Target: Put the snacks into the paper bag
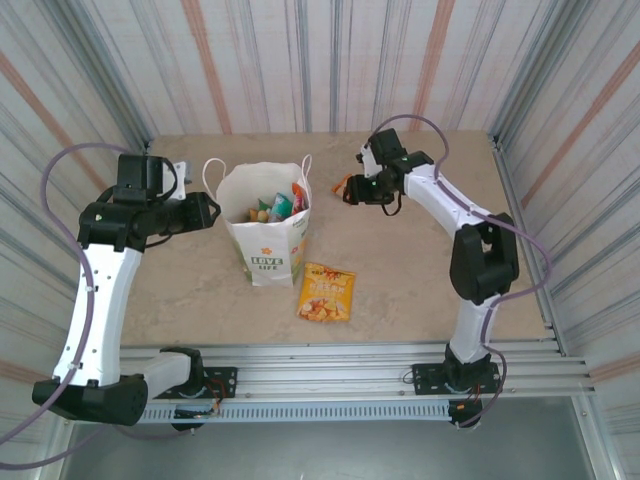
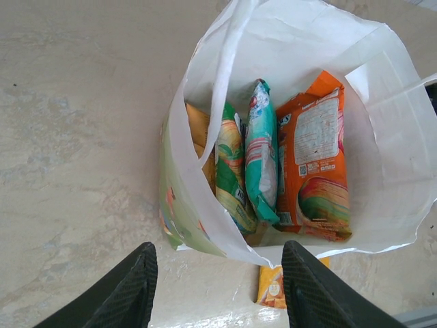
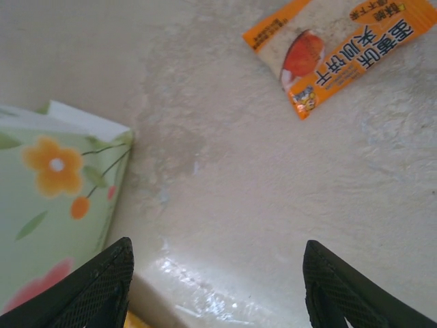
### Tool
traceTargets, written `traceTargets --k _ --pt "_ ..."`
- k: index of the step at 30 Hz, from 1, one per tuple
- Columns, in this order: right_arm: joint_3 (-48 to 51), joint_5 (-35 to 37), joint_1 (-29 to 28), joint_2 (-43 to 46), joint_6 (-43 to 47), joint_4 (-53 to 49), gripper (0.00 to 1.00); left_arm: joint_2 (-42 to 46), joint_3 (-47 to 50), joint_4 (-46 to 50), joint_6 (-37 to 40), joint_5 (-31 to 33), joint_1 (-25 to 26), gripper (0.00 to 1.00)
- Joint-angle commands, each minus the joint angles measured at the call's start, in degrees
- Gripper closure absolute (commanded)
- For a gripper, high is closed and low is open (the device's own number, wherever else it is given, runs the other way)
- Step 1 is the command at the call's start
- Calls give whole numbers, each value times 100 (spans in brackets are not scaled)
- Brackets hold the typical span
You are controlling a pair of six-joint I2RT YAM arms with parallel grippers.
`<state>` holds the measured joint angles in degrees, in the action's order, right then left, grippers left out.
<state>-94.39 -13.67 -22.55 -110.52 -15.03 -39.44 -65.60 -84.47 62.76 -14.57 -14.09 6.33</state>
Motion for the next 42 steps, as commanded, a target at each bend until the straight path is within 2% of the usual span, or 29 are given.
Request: traceTargets --k 1,10,21,33,42 --pt "-450 403 -33 -395 -40 -133 33 -14 90 -152 144 -112 -61 48" --pt "-1122 853 24 -1253 -34 402 27 -116 14 -271 209 -112 -88 48" --pt "-1725 791 359 -2019 -504 1125 25 -244 -51 -367 235 -23 -123 48" --pt "-2724 648 619 -3067 -511 1085 26 -363 -100 -422 210 2 -132 48" --pt "-2862 605 595 -3341 -528 751 27 -424 -104 -434 130 2 -132 48"
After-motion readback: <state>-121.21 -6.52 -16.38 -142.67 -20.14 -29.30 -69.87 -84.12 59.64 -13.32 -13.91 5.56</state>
